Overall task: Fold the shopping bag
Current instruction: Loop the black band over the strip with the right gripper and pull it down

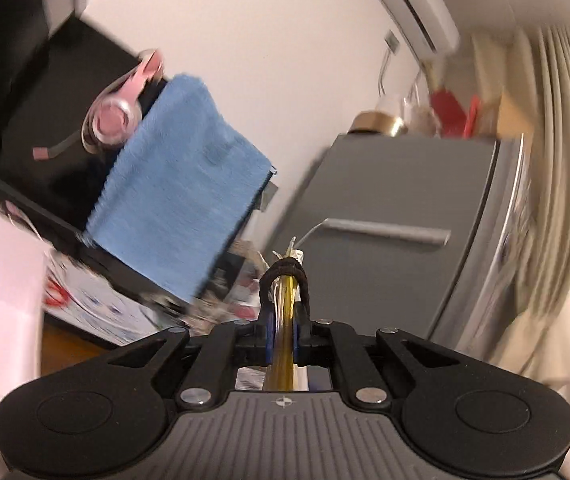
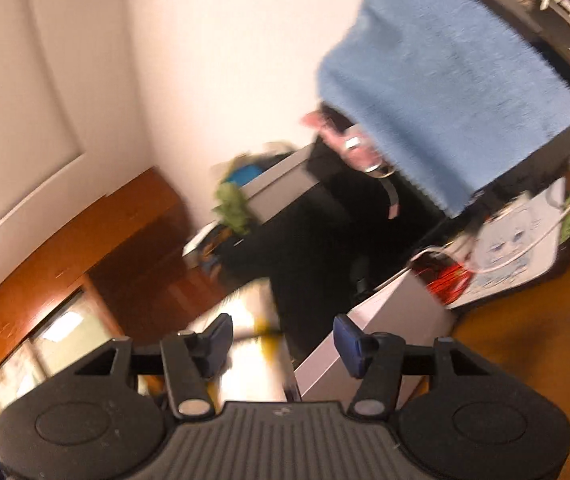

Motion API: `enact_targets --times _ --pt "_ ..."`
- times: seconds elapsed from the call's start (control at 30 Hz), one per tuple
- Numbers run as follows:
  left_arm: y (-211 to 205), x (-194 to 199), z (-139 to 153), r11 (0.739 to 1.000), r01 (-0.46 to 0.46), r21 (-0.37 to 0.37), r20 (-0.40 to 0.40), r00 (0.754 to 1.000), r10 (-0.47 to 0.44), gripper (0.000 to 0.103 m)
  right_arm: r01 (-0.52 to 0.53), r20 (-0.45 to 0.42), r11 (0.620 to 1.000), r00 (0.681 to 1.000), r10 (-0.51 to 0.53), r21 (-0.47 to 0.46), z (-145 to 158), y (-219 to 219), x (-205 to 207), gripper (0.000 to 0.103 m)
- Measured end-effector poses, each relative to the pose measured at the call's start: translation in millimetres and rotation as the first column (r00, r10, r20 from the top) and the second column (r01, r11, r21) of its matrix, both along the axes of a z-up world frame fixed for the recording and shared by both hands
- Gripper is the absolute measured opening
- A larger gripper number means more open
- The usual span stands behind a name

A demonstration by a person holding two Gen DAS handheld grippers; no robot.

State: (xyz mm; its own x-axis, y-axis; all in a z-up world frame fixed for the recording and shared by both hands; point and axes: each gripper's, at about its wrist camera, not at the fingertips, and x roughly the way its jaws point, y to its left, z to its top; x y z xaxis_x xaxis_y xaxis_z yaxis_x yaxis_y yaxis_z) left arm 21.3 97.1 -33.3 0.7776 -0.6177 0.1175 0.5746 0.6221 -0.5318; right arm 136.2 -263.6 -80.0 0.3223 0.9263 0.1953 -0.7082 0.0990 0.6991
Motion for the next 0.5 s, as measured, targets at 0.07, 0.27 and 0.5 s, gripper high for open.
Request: enact_targets --times 0.07,0.27,0.5 --pt "3 4 1 0.998 0.049 -0.038 -0.009 0.999 -0.050 0.008 -0.051 0.009 0.999 0.999 0.051 0.008 -9 3 -4 0.058" --pt "-2 12 3 0.987 0.141 -0.072 -0.031 0.989 -0.144 0.010 -0.185 0.055 0.975 0.982 0.180 0.124 -27 15 -13 0.057" --pt "-6 18 1 0.982 0.160 -0.098 -0.051 0.985 -0.165 0.012 -0.194 0.085 0.962 0.980 0.180 0.193 -36 21 -16 0.016"
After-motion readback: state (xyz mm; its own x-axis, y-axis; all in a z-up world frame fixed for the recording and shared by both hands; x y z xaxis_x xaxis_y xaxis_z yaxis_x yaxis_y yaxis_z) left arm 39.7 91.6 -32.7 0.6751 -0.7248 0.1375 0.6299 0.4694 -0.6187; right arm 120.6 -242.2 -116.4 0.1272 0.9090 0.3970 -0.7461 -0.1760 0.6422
